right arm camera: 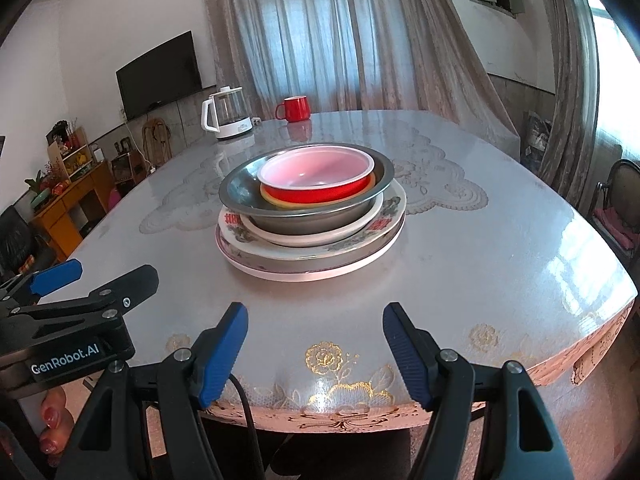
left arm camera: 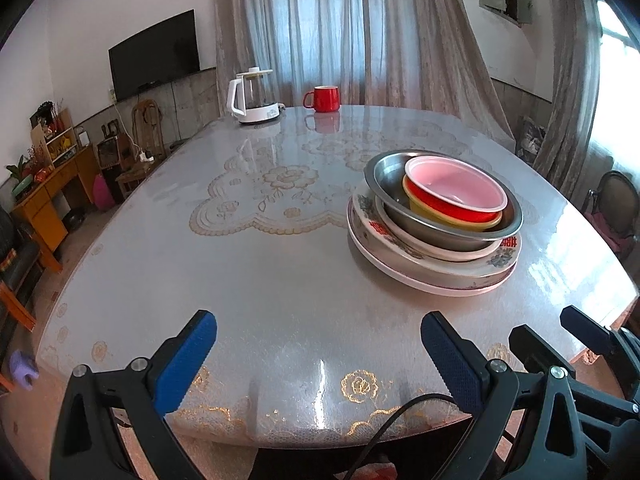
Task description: Organize plates and bowls
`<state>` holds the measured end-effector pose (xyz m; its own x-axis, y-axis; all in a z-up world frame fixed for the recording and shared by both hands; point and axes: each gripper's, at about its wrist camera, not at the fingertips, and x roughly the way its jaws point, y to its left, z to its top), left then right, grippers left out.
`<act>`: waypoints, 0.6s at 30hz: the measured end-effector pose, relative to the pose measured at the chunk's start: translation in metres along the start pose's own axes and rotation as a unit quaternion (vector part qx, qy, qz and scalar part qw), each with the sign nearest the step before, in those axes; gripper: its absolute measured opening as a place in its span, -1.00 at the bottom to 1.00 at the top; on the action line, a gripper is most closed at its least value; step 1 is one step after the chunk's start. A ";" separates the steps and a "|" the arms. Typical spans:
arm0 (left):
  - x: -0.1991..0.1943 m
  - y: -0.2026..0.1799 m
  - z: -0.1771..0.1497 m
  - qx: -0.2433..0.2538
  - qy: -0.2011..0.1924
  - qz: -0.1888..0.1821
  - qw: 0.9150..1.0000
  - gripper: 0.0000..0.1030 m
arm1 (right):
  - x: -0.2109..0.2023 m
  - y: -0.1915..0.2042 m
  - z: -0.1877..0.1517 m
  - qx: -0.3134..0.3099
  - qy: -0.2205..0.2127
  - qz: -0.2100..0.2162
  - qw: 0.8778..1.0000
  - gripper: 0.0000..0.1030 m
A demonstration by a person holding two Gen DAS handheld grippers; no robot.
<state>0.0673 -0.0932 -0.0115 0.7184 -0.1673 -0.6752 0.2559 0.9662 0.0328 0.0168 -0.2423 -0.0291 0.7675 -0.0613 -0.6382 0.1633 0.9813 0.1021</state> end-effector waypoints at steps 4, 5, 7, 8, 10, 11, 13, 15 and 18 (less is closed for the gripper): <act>0.001 0.000 0.000 -0.001 0.001 0.001 1.000 0.99 | 0.001 0.000 0.000 0.001 0.001 -0.002 1.000 0.38; 0.001 0.000 0.000 -0.001 0.001 0.001 1.000 0.99 | 0.001 0.000 0.000 0.001 0.001 -0.002 1.000 0.38; 0.001 0.000 0.000 -0.002 0.001 0.001 1.000 0.99 | 0.001 -0.001 0.000 0.002 0.001 -0.002 1.000 0.38; 0.001 0.001 0.000 -0.002 0.001 0.001 1.000 0.99 | 0.001 -0.001 0.000 0.003 0.001 -0.002 1.000 0.38; 0.001 0.001 0.000 -0.003 0.002 0.001 1.000 0.99 | 0.001 -0.002 0.000 0.004 0.001 -0.002 1.000 0.38; 0.001 0.001 0.000 -0.003 0.001 0.001 1.000 0.99 | 0.000 -0.002 -0.001 0.005 0.001 -0.002 1.000 0.38; 0.001 0.002 0.000 -0.004 0.001 0.001 1.000 0.99 | 0.000 -0.002 -0.001 0.005 0.001 -0.003 1.000 0.38; 0.001 0.002 0.000 -0.005 0.002 0.002 1.000 0.99 | 0.000 -0.002 -0.001 0.005 0.000 -0.003 1.000 0.38; 0.002 0.003 -0.001 -0.007 0.003 0.002 1.000 0.99 | 0.000 -0.003 -0.001 0.006 0.001 -0.005 1.000 0.38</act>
<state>0.0687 -0.0904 -0.0133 0.7150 -0.1616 -0.6802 0.2433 0.9696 0.0254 0.0160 -0.2455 -0.0298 0.7646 -0.0701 -0.6407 0.1778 0.9784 0.1051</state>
